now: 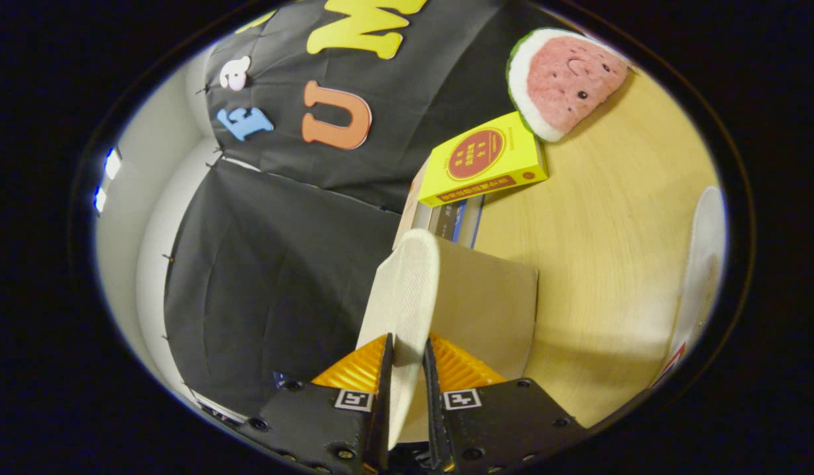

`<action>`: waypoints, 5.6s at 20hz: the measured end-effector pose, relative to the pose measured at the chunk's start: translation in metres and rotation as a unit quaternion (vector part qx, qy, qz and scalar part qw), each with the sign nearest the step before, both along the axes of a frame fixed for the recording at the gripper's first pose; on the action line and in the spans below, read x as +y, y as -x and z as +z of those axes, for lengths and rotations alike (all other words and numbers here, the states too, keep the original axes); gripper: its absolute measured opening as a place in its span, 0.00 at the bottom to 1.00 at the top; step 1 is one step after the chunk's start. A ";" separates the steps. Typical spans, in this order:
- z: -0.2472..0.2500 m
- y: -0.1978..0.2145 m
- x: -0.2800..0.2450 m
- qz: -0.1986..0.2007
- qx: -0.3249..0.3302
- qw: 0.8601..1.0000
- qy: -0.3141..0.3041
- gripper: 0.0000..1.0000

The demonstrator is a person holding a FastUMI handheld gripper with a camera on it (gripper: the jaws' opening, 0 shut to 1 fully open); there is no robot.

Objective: Open the storage box then place both shoes into the box .Put the left shoe in first, then the right shoe, with the right side of both shoes facing outward in a uniform manner.

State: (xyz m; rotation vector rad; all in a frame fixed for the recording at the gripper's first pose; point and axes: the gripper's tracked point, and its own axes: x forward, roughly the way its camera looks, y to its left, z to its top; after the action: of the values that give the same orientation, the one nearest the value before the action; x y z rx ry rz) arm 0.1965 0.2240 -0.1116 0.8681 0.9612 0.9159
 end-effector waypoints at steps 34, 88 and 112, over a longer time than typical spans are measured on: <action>0.226 0.082 0.260 -0.043 -0.169 0.985 0.005 0.71; -0.115 0.005 -0.230 -0.100 -0.031 0.830 0.547 0.33; 0.054 0.047 -0.152 -0.200 0.016 0.887 0.415 0.00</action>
State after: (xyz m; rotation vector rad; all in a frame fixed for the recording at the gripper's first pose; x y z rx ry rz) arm 0.1491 0.0721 -0.0577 0.3097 1.0238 0.0827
